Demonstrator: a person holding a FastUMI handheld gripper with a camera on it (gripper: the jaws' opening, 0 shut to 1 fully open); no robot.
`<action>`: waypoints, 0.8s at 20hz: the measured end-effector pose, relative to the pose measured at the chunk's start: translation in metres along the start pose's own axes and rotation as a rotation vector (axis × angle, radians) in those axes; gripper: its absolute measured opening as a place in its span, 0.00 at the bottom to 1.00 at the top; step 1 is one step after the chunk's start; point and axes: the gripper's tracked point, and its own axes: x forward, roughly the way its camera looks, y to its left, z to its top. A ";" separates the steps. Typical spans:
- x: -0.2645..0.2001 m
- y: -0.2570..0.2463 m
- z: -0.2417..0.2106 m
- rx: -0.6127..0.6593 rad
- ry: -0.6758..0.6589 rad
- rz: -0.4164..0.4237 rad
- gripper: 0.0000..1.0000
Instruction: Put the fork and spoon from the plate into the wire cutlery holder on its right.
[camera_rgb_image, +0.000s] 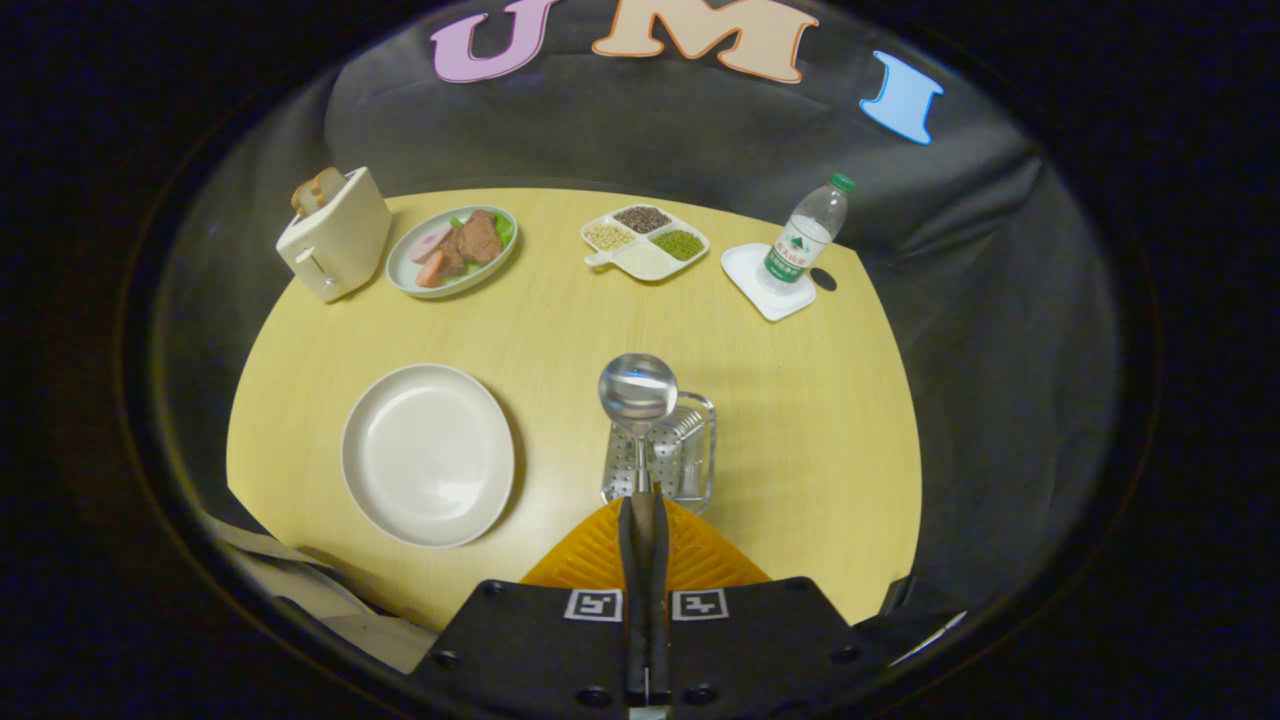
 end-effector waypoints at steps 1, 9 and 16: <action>0.002 -0.006 -0.002 -0.005 0.012 -0.006 0.04; 0.011 -0.022 -0.012 -0.031 0.087 0.019 0.09; 0.009 -0.023 -0.004 -0.018 0.061 0.042 0.14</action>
